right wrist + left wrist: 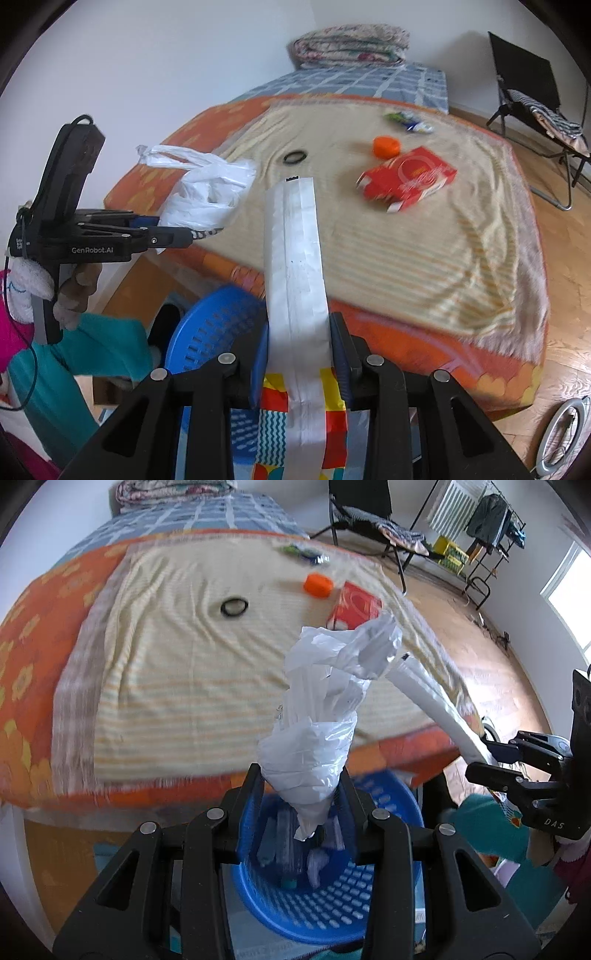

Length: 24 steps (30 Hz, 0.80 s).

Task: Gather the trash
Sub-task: 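Carry the plastic bag and white wrapper over the blue basket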

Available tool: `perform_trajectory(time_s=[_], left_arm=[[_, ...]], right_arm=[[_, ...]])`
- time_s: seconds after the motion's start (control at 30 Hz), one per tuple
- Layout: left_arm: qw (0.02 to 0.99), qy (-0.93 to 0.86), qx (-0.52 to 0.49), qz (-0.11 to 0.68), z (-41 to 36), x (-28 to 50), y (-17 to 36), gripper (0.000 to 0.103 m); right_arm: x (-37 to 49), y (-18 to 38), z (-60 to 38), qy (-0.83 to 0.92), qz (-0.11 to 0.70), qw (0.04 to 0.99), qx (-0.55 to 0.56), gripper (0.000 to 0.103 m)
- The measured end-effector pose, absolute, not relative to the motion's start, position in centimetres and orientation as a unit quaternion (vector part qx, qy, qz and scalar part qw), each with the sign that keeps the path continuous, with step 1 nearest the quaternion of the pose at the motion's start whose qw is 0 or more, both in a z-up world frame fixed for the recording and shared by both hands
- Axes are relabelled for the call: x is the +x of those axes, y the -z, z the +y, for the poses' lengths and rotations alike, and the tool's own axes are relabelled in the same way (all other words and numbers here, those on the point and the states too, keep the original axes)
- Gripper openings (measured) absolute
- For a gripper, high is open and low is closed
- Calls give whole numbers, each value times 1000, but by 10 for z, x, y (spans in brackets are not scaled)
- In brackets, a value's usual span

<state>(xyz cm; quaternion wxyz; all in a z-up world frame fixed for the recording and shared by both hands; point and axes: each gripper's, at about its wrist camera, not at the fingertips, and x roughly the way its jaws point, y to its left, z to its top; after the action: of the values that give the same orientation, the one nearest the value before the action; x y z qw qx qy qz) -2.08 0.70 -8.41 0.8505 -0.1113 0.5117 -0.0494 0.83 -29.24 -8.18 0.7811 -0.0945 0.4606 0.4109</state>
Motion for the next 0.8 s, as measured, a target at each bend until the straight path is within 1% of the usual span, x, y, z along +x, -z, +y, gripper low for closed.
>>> perform_trajectory(time_s=[0.27,0.8], left_arm=[[831,63,-105,542,-8,-47,112,38],[797,71,-106,590,-22,-80,153,38]], right_arm=[[-17,107,-283,-424,474,762,-123,32],[-46,146,-284,-426,510,733,-142,32]])
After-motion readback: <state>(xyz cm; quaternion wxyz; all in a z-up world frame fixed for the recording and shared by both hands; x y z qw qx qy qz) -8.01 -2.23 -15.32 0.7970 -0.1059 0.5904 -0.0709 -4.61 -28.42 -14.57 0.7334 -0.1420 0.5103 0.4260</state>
